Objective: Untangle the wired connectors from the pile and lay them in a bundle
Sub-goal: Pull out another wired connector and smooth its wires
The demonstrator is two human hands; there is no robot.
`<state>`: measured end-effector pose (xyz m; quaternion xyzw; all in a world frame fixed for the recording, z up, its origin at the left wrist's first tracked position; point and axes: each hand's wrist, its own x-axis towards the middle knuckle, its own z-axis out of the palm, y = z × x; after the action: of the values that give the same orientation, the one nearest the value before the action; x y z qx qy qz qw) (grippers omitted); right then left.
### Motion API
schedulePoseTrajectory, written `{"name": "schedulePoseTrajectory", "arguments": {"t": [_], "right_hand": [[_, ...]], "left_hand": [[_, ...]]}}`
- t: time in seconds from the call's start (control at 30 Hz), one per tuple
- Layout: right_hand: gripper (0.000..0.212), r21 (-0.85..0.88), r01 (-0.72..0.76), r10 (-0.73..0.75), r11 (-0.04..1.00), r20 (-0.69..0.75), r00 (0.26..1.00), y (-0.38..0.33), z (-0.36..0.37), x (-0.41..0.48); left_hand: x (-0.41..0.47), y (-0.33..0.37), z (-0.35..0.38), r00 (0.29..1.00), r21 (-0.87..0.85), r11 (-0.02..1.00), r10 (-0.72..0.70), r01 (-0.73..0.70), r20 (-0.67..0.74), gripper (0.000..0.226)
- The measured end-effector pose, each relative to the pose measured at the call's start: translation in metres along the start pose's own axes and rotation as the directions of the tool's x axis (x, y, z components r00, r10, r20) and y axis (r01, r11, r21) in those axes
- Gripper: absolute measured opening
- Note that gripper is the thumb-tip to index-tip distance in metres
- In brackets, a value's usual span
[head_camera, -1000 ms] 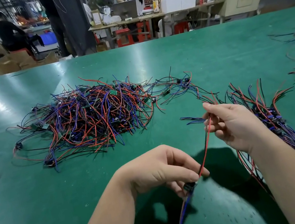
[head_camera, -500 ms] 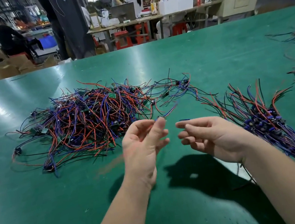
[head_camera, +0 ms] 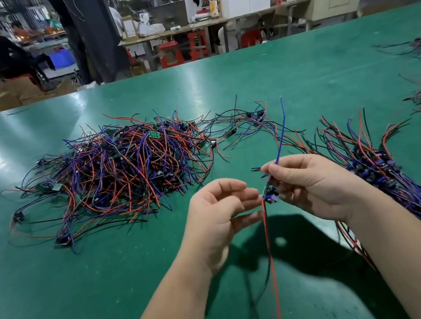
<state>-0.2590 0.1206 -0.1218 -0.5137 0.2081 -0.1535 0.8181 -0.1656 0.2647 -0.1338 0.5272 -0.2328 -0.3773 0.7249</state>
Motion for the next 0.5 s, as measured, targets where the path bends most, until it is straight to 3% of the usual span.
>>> {"name": "schedulePoseTrajectory", "arguments": {"t": [0.1,0.23,0.37,0.5], "right_hand": [[0.015,-0.113,-0.006,0.009,0.994,0.02,1.0,0.004,0.0,0.0],[0.022,-0.225,-0.001,-0.014,0.974,-0.063,0.998,0.003,-0.002,0.001],[0.015,-0.175,0.035,-0.086,0.984,-0.296,0.951,-0.004,-0.014,0.005],[0.013,-0.031,0.074,-0.08,0.997,-0.39,0.917,-0.01,-0.021,0.004]], "left_hand": [[-0.001,-0.002,0.004,0.99,0.046,0.992,-0.124,0.121,0.06,0.007],[-0.005,-0.015,0.012,0.974,0.148,0.971,-0.204,0.188,0.096,0.01],[-0.009,-0.02,0.015,0.935,0.224,0.94,-0.302,0.259,0.186,0.013],[-0.013,-0.018,0.014,0.879,0.289,0.908,-0.384,0.304,0.282,0.015]]}}
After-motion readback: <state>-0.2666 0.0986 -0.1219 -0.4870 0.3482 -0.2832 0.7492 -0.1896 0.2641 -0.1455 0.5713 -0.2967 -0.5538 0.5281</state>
